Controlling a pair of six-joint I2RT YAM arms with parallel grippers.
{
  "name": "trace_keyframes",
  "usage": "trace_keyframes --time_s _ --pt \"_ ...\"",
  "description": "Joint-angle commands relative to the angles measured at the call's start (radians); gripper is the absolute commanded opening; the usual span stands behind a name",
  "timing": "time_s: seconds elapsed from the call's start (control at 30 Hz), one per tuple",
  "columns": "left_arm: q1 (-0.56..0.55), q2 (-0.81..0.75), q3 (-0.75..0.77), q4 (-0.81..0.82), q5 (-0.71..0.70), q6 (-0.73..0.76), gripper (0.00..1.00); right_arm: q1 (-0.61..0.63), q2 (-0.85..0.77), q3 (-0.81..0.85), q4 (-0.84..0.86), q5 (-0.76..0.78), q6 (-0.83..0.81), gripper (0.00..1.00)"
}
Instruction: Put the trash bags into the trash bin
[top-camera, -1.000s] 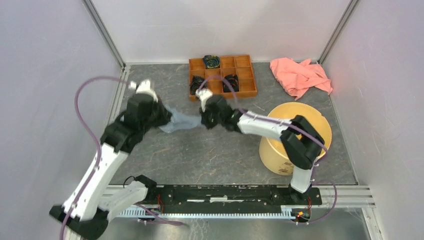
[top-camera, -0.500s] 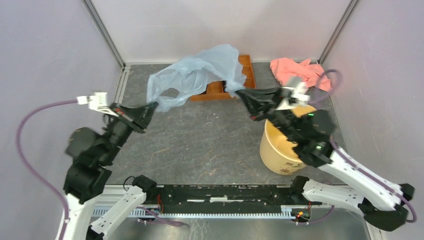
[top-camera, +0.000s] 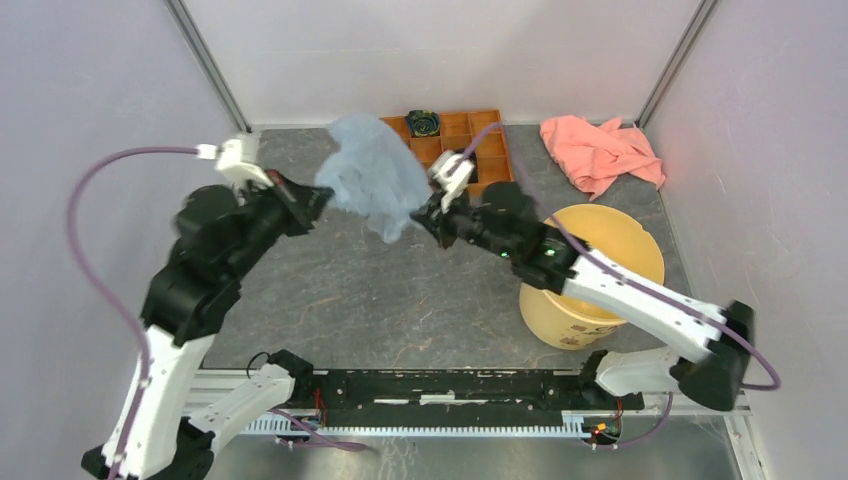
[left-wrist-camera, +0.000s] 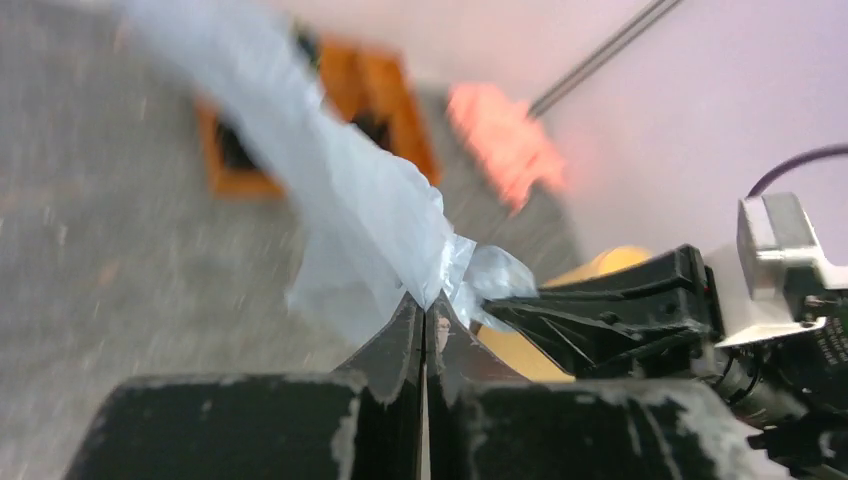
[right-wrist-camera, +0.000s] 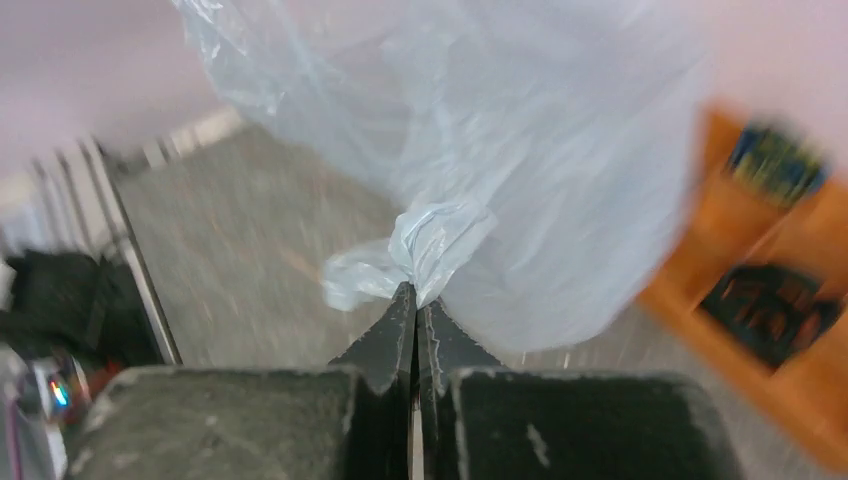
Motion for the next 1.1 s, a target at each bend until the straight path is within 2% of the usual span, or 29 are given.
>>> trace_keyframes --time_s 0.0,0.07,0.13,0.2,0.27,0.33,0.47,0.53,0.67,0.73,0.77,0.9,1.0,1.07 --pt "0.001 -0.087 0.029 0.078 -0.056 0.069 0.02 0.004 -0.141 -0.019 0.140 0.011 -0.015 0.01" --pt "0.000 -0.158 -0.134 0.070 -0.080 0.039 0.02 0.004 -0.147 -0.193 0.274 -0.023 0.083 0.01" --pt "0.000 -0.220 -0.311 0.014 -0.129 -0.049 0.02 0.004 -0.108 -0.339 0.398 -0.143 0.168 0.01" --pt "0.001 -0.261 -0.448 -0.031 -0.094 -0.102 0.02 0.005 -0.061 -0.399 0.408 -0.166 0.213 0.01" --pt "0.001 -0.290 -0.484 -0.055 -0.031 -0.115 0.02 0.006 -0.060 -0.430 0.406 -0.141 0.203 0.01" --pt "0.001 -0.301 -0.475 -0.073 0.013 -0.113 0.06 0.004 -0.067 -0.394 0.341 -0.086 0.149 0.01" --pt "0.001 -0.285 -0.421 -0.156 -0.027 -0.116 0.12 0.004 -0.050 -0.240 0.156 0.014 0.050 0.01" --pt "0.000 -0.284 -0.407 -0.184 -0.032 -0.121 0.24 0.005 -0.070 -0.230 0.140 0.017 0.044 0.01" --pt "0.001 -0.287 -0.411 -0.194 -0.006 -0.121 0.79 0.006 -0.112 -0.281 0.166 -0.013 0.091 0.01" --pt "0.000 -0.274 -0.405 -0.193 0.000 -0.123 0.94 0.004 -0.126 -0.296 0.183 -0.029 0.107 0.01" --pt "0.001 -0.264 -0.399 -0.189 -0.003 -0.123 0.99 0.005 -0.131 -0.294 0.185 -0.031 0.109 0.01" --pt "0.000 -0.202 -0.396 -0.157 -0.030 -0.162 1.00 0.006 -0.116 -0.225 0.137 -0.024 0.093 0.01" --pt "0.001 -0.173 -0.499 -0.074 0.009 -0.231 1.00 0.006 -0.117 -0.185 0.135 -0.015 0.087 0.01" --pt "0.001 -0.165 -0.605 0.017 0.091 -0.288 1.00 0.007 -0.118 -0.172 0.134 -0.008 0.086 0.01"
